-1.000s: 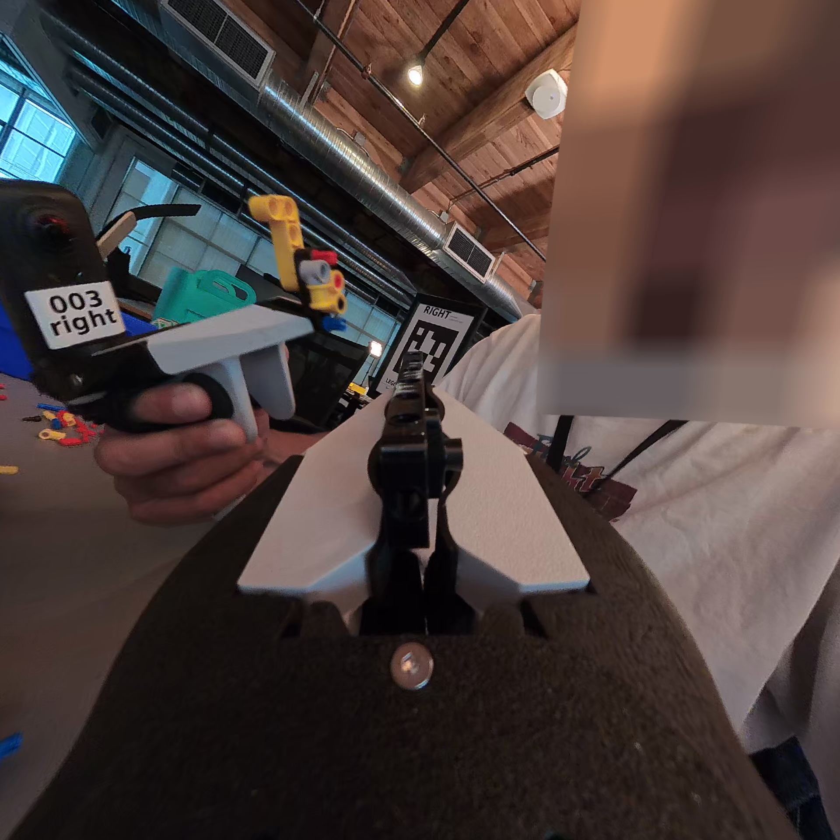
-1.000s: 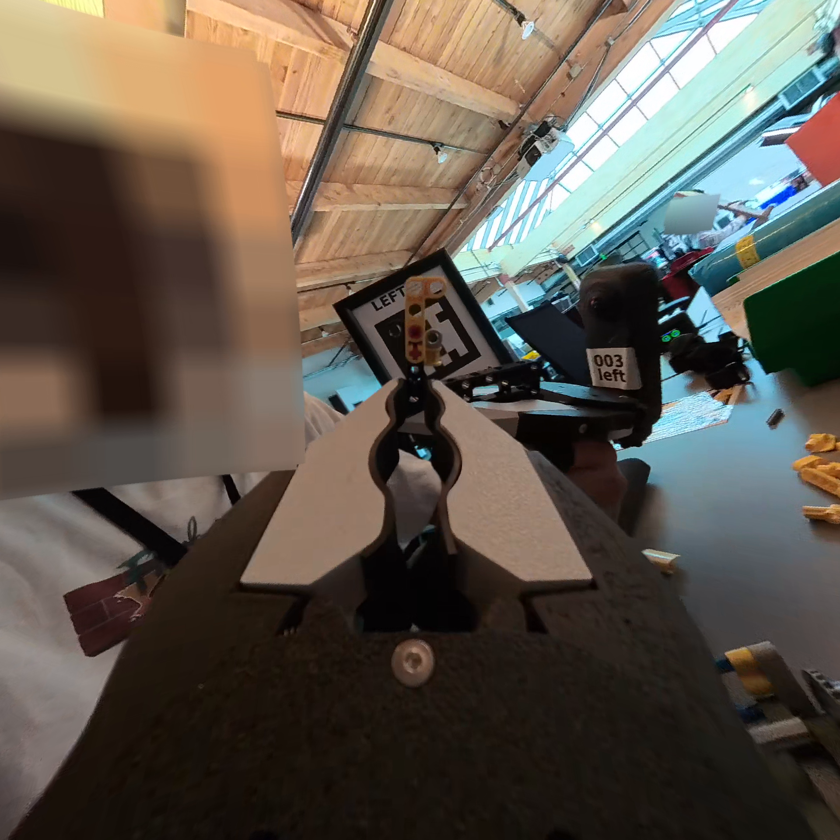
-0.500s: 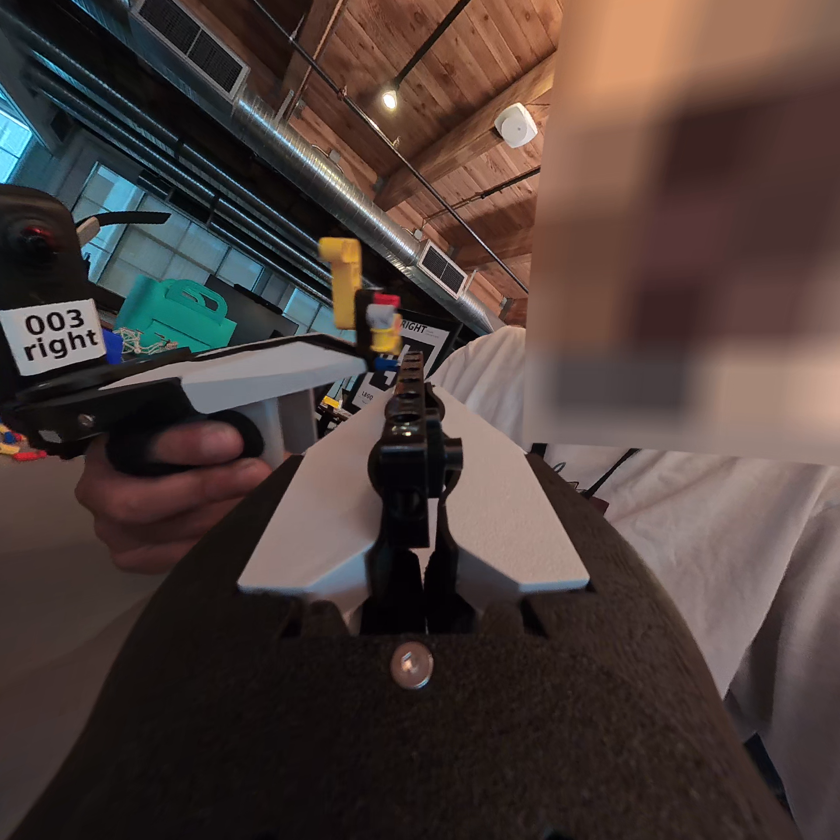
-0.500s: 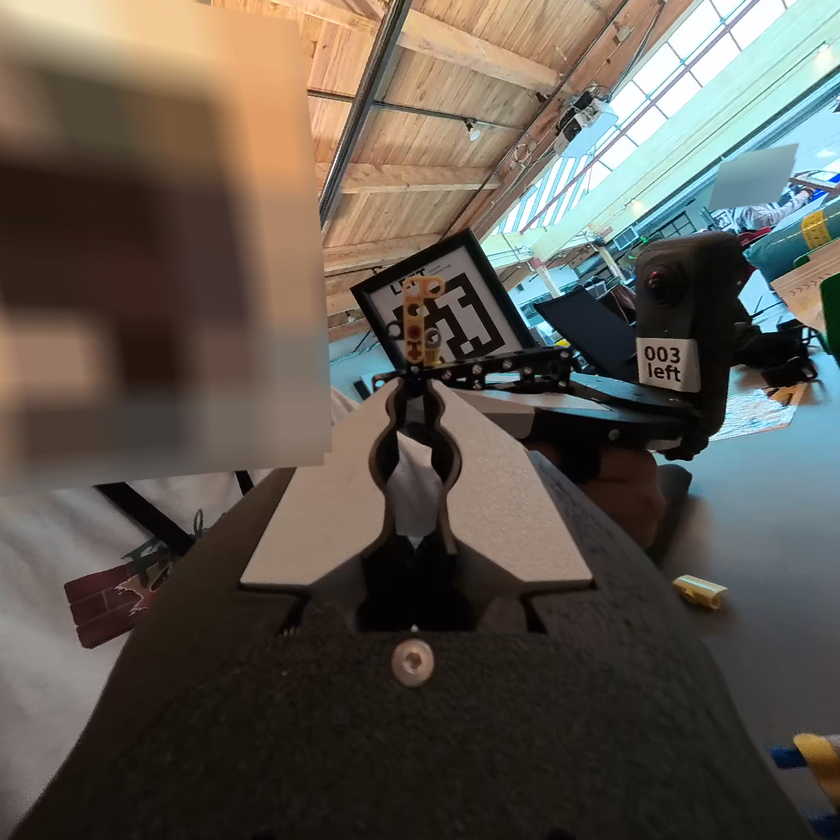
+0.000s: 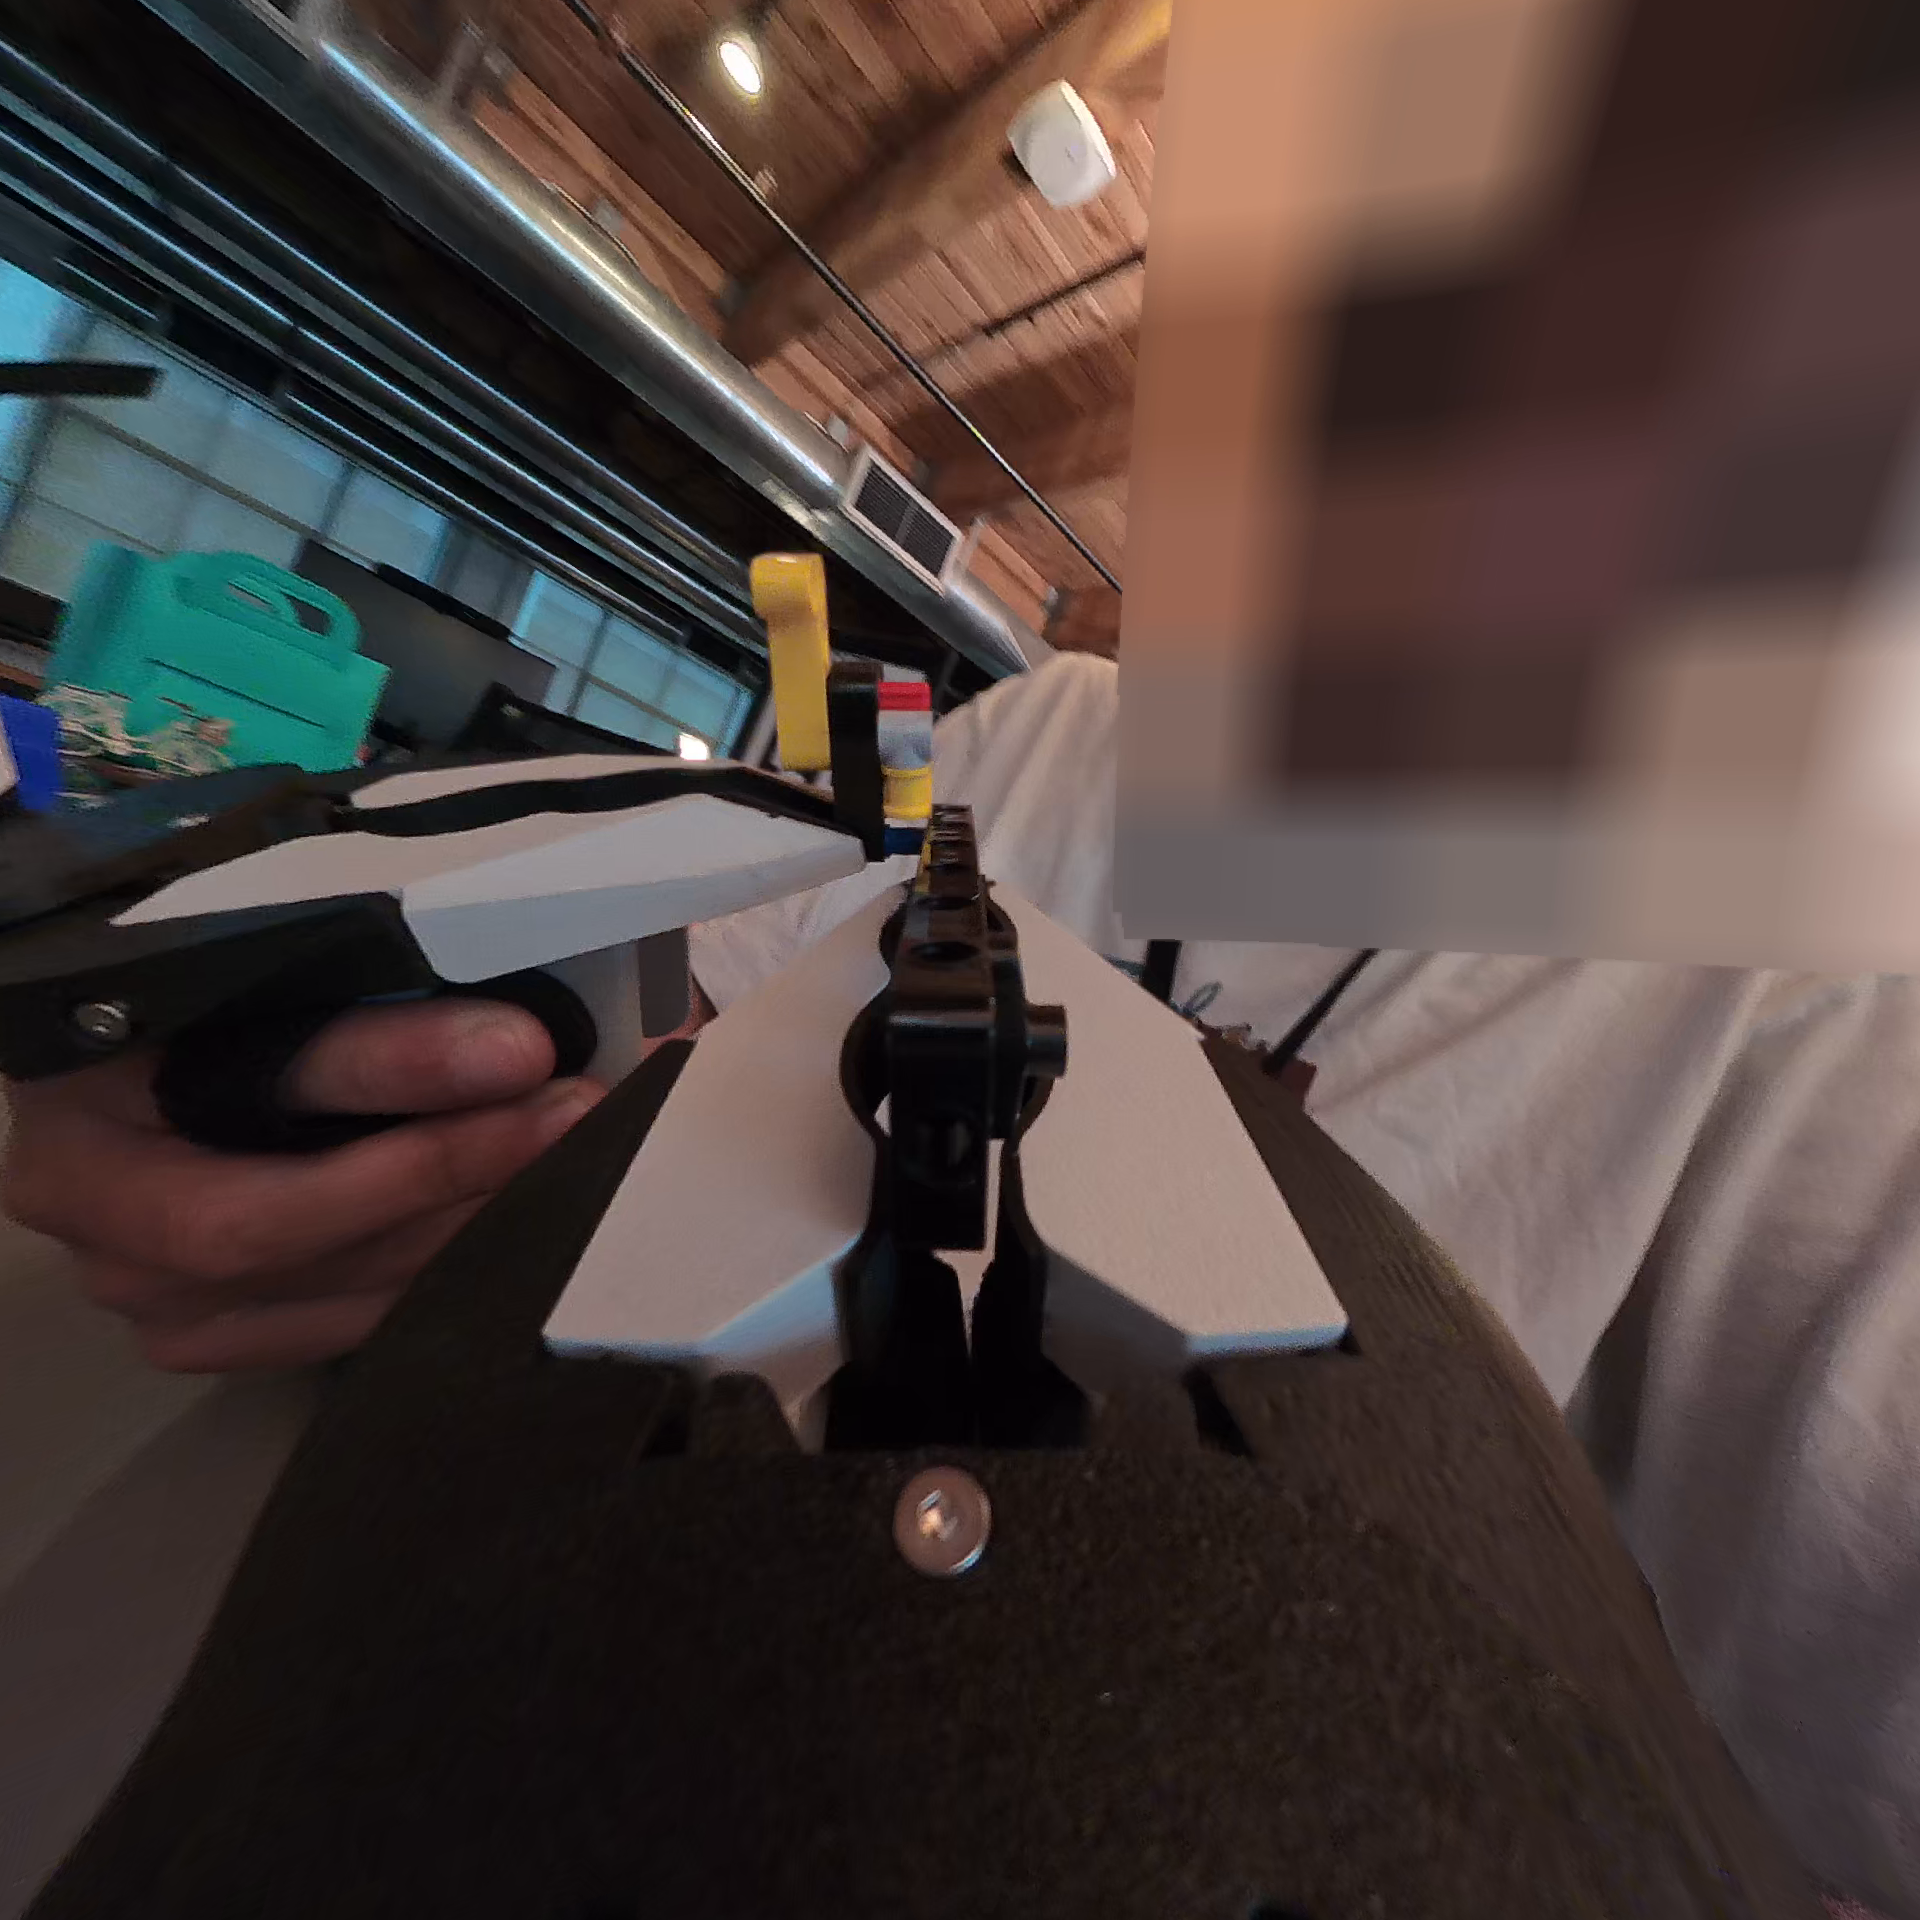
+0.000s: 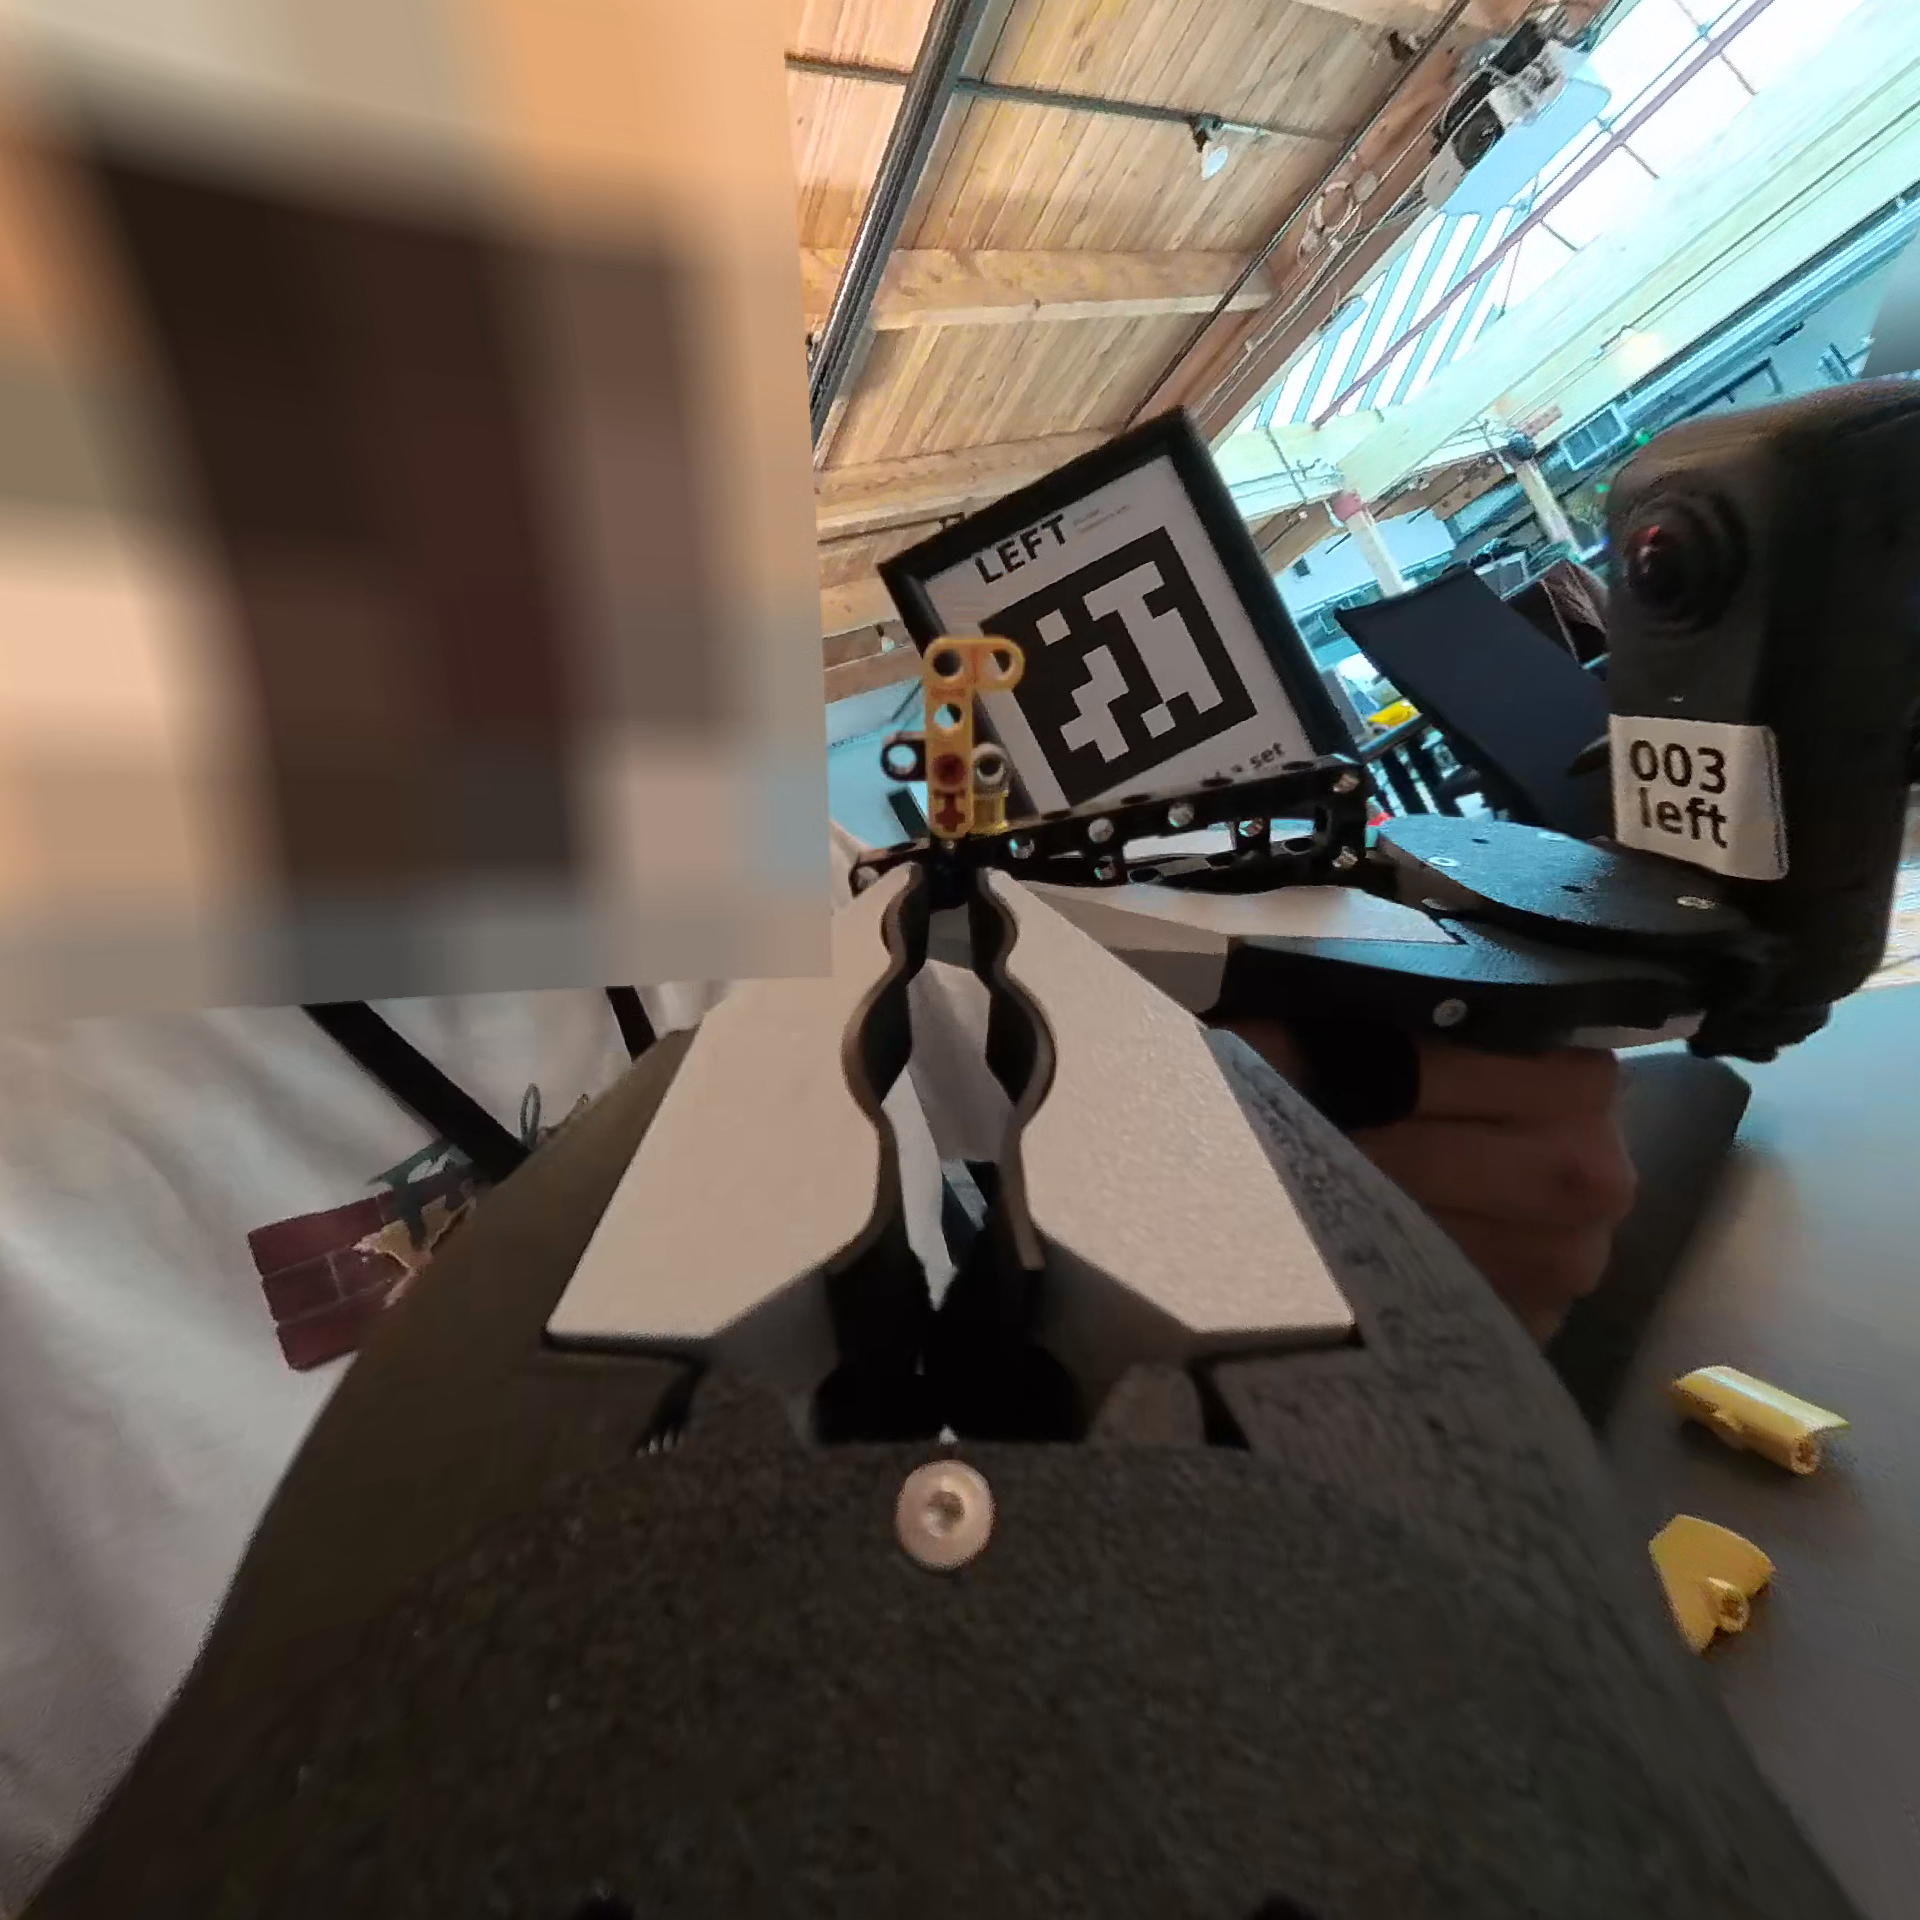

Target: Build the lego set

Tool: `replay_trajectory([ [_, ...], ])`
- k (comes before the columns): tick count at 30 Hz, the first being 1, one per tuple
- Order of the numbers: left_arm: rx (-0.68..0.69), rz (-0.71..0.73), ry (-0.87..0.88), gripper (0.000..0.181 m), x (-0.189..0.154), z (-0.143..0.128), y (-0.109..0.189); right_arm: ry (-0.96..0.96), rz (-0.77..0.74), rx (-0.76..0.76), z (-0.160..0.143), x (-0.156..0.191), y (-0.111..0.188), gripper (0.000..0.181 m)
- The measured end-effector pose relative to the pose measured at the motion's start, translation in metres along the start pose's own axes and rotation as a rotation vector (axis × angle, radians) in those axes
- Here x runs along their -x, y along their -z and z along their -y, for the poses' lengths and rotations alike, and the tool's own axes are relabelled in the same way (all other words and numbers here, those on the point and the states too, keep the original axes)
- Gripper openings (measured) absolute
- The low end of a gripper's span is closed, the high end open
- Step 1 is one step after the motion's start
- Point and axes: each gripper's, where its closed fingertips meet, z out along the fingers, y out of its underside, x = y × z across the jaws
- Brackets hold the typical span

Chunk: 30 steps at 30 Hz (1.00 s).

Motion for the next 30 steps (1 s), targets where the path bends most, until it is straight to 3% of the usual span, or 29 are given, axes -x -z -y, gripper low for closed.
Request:
replay_trajectory([
  [1,0.017,-0.014,-0.005,0.009,-0.003,-0.003,-0.002,0.014,0.0,0.02,-0.003,0.002,-0.002,0.007],
  [10,0.128,-0.083,-0.016,0.009,-0.016,-0.023,-0.009,0.22,-0.092,0.19,-0.023,0.015,-0.015,0.007],
  [17,0.135,-0.085,-0.005,0.01,-0.014,-0.026,-0.01,0.315,-0.131,0.154,-0.023,0.018,-0.019,0.007],
  [30,0.164,-0.159,0.058,0.008,-0.021,-0.032,-0.011,0.306,-0.178,0.281,-0.041,0.015,-0.016,0.007],
])
